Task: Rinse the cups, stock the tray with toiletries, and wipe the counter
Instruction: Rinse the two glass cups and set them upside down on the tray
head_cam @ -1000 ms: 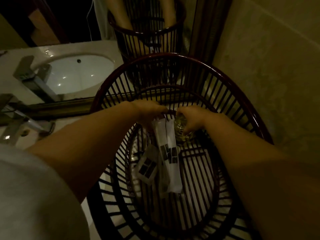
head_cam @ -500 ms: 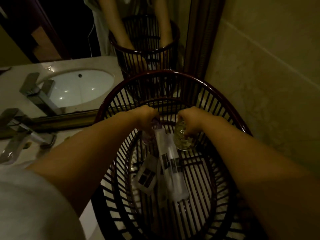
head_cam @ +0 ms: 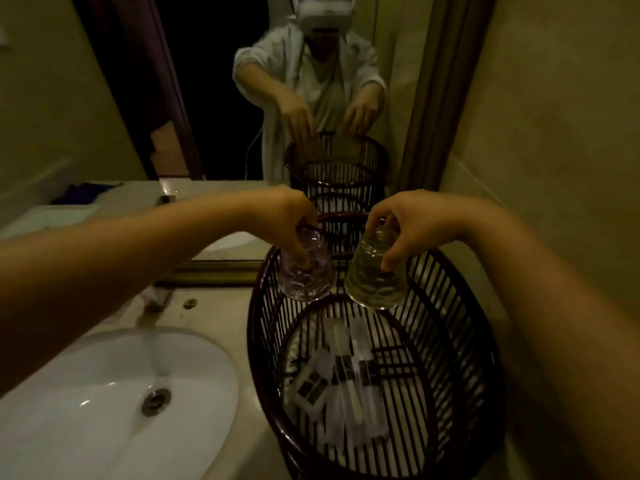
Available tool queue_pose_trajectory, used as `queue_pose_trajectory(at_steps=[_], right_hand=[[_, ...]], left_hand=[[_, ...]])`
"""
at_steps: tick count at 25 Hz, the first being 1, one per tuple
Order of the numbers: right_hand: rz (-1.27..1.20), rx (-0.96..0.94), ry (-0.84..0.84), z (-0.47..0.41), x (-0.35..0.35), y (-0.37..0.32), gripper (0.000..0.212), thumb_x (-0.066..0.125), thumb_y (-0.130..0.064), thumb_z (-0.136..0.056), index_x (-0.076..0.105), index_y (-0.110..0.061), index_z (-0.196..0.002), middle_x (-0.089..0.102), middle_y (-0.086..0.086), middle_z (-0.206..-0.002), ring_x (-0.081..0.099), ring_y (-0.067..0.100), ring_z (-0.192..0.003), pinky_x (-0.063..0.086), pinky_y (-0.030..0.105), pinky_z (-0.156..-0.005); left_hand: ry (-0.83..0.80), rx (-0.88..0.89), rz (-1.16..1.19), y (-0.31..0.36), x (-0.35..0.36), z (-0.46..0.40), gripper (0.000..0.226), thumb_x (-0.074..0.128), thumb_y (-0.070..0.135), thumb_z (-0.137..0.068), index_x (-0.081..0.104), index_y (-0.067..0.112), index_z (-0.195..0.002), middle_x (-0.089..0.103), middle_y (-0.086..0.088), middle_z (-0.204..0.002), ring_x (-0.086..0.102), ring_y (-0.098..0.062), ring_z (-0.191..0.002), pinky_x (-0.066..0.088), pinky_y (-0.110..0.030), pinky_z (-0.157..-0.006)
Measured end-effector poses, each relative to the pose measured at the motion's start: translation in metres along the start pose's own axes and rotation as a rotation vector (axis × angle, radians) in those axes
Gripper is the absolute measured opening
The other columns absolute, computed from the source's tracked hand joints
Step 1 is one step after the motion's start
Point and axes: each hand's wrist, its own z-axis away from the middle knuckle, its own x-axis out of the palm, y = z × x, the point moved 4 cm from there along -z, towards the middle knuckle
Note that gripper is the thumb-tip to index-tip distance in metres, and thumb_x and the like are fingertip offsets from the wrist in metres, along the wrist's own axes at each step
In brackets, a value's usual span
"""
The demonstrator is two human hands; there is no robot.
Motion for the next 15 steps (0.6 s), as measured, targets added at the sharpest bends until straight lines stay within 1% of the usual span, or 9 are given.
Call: queue_pose_trajectory(at_steps=[2, 4, 5, 8, 10, 12, 13, 15], right_hand=[[0.026, -0.059, -0.005, 0.018, -0.019, -0.027, 0.054, 0.082, -0.036, -0.060, 0.054, -0.038, -0.107, 0.053, -0.019, -0.091, 0.058, 0.006, -0.085, 0.054, 0.024, -0.065], [0.060, -0.120, -0.007, 0.034, -0.034, -0.057, 0.053, 0.081, -0.038, -0.060, 0.054, -0.040, -0.105, 0.058, -0.018, -0.092, 0.061, 0.005, -0.084, 0.054, 0.022, -0.065], [0.074, -0.153, -0.002, 0.041, -0.039, -0.073, 0.054, 0.081, -0.039, -0.060, 0.054, -0.040, -0.107, 0.060, -0.017, -0.093, 0.062, 0.004, -0.082, 0.054, 0.021, -0.063], [0.121, -0.259, 0.046, 0.054, -0.043, -0.126, 0.057, 0.079, -0.041, -0.061, 0.054, -0.039, -0.112, 0.062, -0.015, -0.096, 0.060, 0.003, -0.078, 0.050, 0.015, -0.059], [0.137, -0.324, 0.071, 0.058, -0.038, -0.162, 0.057, 0.079, -0.041, -0.062, 0.054, -0.038, -0.113, 0.062, -0.014, -0.098, 0.060, 0.003, -0.079, 0.051, 0.017, -0.063], [0.137, -0.375, 0.071, 0.058, -0.027, -0.199, 0.058, 0.080, -0.039, -0.061, 0.054, -0.038, -0.113, 0.063, -0.013, -0.099, 0.060, 0.004, -0.082, 0.055, 0.023, -0.070], [0.132, -0.397, 0.063, 0.056, -0.019, -0.218, 0.058, 0.080, -0.038, -0.062, 0.054, -0.037, -0.113, 0.064, -0.011, -0.100, 0.061, 0.004, -0.083, 0.055, 0.025, -0.070], [0.114, -0.432, 0.061, 0.053, -0.004, -0.252, 0.057, 0.081, -0.036, -0.062, 0.055, -0.036, -0.113, 0.063, -0.010, -0.103, 0.059, 0.004, -0.082, 0.053, 0.021, -0.065]], left_hand=[[0.066, -0.018, 0.016, 0.000, -0.024, 0.038, 0.055, 0.076, 0.039, -0.068, 0.058, 0.019, -0.116, 0.065, 0.001, -0.104, 0.061, -0.015, -0.092, 0.054, -0.029, -0.078], [0.115, -0.061, 0.057, -0.008, -0.041, 0.074, 0.057, 0.077, 0.041, -0.066, 0.056, 0.023, -0.116, 0.065, 0.006, -0.102, 0.061, -0.009, -0.088, 0.050, -0.018, -0.071], [0.130, -0.088, 0.076, -0.015, -0.047, 0.092, 0.057, 0.077, 0.041, -0.065, 0.056, 0.025, -0.116, 0.065, 0.007, -0.101, 0.060, -0.006, -0.086, 0.047, -0.015, -0.068], [0.160, -0.168, 0.118, -0.039, -0.048, 0.146, 0.055, 0.077, 0.041, -0.064, 0.058, 0.027, -0.114, 0.065, 0.011, -0.097, 0.059, -0.001, -0.082, 0.047, -0.015, -0.069], [0.174, -0.217, 0.133, -0.057, -0.039, 0.180, 0.055, 0.077, 0.040, -0.065, 0.058, 0.026, -0.115, 0.064, 0.013, -0.093, 0.059, 0.000, -0.082, 0.048, -0.015, -0.069], [0.196, -0.276, 0.158, -0.078, -0.026, 0.215, 0.055, 0.077, 0.039, -0.066, 0.058, 0.024, -0.115, 0.061, 0.016, -0.089, 0.059, -0.001, -0.081, 0.049, -0.015, -0.069], [0.205, -0.306, 0.170, -0.089, -0.018, 0.234, 0.055, 0.077, 0.039, -0.065, 0.058, 0.024, -0.115, 0.060, 0.019, -0.087, 0.059, -0.002, -0.081, 0.049, -0.015, -0.068], [0.213, -0.359, 0.179, -0.109, -0.003, 0.268, 0.056, 0.078, 0.041, -0.064, 0.059, 0.025, -0.114, 0.058, 0.021, -0.084, 0.059, -0.002, -0.079, 0.048, -0.014, -0.063]])
